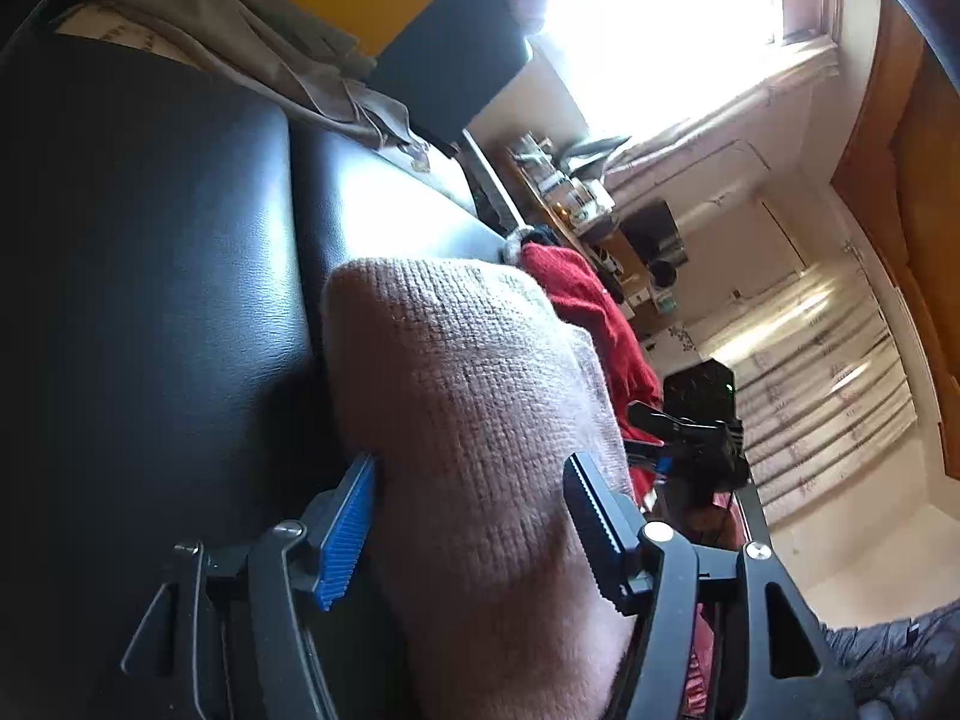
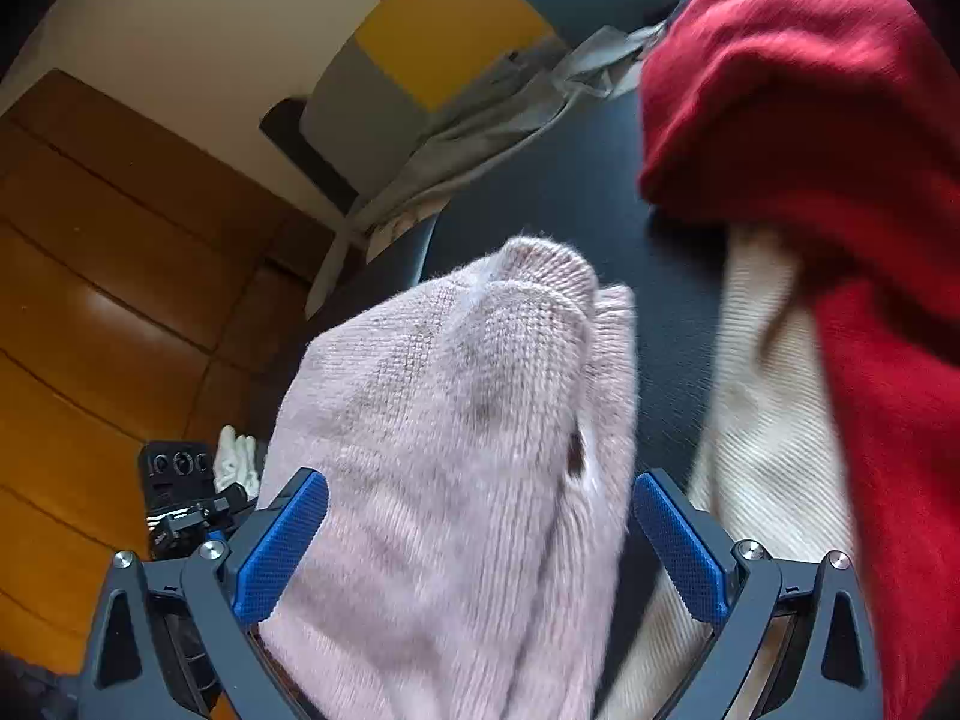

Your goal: Fold clothes

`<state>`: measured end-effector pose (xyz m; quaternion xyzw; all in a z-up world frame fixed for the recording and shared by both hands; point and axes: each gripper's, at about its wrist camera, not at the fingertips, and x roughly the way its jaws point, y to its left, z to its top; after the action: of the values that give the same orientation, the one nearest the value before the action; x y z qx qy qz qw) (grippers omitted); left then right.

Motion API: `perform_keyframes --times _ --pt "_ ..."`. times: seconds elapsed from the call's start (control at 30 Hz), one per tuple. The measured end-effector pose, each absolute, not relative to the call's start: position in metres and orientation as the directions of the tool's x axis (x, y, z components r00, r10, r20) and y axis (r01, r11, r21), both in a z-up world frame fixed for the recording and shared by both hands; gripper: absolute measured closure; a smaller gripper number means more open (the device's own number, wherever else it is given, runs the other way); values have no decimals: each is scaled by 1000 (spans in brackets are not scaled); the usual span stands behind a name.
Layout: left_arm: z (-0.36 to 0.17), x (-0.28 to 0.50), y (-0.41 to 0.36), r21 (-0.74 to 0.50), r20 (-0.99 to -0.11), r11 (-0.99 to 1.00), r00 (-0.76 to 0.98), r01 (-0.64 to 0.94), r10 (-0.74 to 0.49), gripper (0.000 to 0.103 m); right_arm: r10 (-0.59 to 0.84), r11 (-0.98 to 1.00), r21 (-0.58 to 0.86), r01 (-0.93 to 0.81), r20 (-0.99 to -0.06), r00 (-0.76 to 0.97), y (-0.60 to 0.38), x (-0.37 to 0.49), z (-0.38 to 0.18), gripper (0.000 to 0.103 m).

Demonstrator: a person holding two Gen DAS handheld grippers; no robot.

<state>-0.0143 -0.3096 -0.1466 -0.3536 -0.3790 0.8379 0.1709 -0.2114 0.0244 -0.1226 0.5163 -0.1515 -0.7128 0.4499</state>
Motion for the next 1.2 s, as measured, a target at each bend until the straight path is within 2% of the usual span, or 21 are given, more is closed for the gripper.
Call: perform_keyframes --times 0.1,0.13,0.2,0.23,0.27,0.3,0.33,0.37,0.43,0.63,0.73,0.8,0.97,1.07,1.2 --pt "-155 -27 -304 -758 -462 -652 -676 -35 574 23 -786 -535 675 509 -618 -6 7 -217 -144 0" --pt "-160 -33 -301 -764 -474 -645 -659 -23 584 12 -773 -536 657 530 -635 5 1 -216 -150 0" --pt "-164 -41 -290 -749 -510 -662 -617 -22 599 9 -748 -532 579 618 -664 -23 -9 -203 -148 0" --pt "-163 -44 -282 -728 -531 -685 -601 -39 598 11 -730 -537 542 646 -683 -33 -14 -199 -147 1" --pt "-162 -46 -273 -708 -552 -704 -579 -53 600 18 -713 -548 514 660 -699 -47 -17 -195 -146 4" --pt "-162 -44 -269 -711 -545 -701 -588 -53 598 21 -706 -558 505 659 -706 -56 -20 -193 -145 11" --pt "-163 -41 -266 -714 -538 -698 -597 -53 596 27 -712 -555 518 652 -700 -50 -21 -191 -145 27" --pt "-164 -35 -268 -740 -512 -671 -612 -42 603 33 -719 -551 530 645 -693 -45 -23 -189 -144 34" --pt "-167 -22 -273 -783 -467 -621 -641 -19 609 38 -730 -545 545 637 -682 -41 -26 -184 -144 42" --pt "-157 61 -292 -818 -404 -575 -718 8 566 42 -787 -455 649 610 -613 65 -49 -155 -148 45" --pt "-143 105 -309 -824 -361 -566 -766 -4 531 42 -828 -364 735 572 -537 164 -76 -132 -150 45" --pt "-128 142 -323 -815 -336 -580 -810 -6 480 42 -839 -284 778 560 -485 247 -107 -111 -149 45" --pt "-95 218 -373 -782 -292 -621 -907 44 303 42 -784 -110 809 577 -427 450 -231 -51 -138 45" --pt "-61 268 -417 -745 -248 -661 -957 88 151 42 -751 -1 810 586 -388 535 -309 -20 -118 45" --pt "-15 337 -476 -691 -155 -703 -984 169 -85 42 -703 180 773 608 -332 630 -426 22 -63 45"
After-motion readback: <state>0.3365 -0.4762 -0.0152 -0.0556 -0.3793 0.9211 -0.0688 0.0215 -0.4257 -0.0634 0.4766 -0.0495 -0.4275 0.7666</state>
